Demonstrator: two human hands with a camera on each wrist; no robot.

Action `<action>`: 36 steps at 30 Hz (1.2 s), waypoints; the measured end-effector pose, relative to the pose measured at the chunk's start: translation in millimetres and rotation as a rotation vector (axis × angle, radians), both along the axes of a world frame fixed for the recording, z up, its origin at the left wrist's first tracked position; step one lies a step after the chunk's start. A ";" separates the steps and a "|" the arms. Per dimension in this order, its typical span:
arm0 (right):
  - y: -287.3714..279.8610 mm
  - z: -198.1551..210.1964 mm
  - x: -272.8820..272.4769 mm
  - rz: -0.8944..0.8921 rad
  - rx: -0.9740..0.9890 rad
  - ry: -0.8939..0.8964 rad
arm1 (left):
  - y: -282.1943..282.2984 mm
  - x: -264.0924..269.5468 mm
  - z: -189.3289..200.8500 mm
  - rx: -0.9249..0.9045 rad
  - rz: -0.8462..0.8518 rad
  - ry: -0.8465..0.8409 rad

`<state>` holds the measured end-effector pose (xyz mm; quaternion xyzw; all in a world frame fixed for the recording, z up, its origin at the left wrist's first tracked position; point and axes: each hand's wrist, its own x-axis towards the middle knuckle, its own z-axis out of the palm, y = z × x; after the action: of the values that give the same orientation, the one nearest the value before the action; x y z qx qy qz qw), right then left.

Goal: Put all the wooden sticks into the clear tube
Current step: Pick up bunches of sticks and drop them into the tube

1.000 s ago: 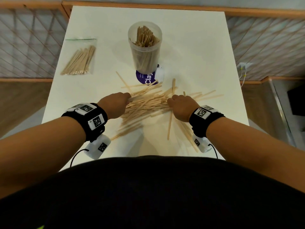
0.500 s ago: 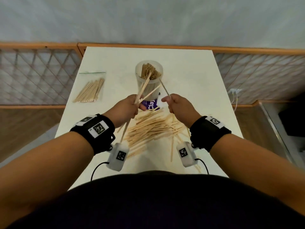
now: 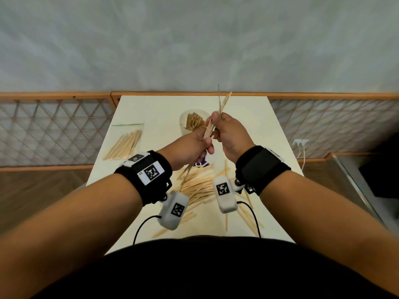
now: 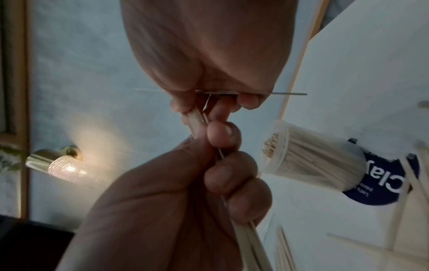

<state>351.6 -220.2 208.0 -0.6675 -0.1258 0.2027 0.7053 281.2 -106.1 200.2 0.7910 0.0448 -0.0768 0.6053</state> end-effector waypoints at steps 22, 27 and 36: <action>10.7 15.2 -32.5 0.260 -0.302 -0.253 | 15.3 2.7 39.1 -0.679 0.660 -0.178; 20.2 8.2 -30.8 0.245 -0.457 -0.325 | 7.9 0.5 37.2 -0.706 0.654 -0.178; 25.4 18.3 -23.8 0.163 -0.441 -0.447 | 8.6 -5.2 44.0 -0.885 0.578 -0.213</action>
<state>327.9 -194.8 226.3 -0.8199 -0.2838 0.1295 0.4800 276.0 -97.5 244.2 0.4191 0.1626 0.1621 0.8784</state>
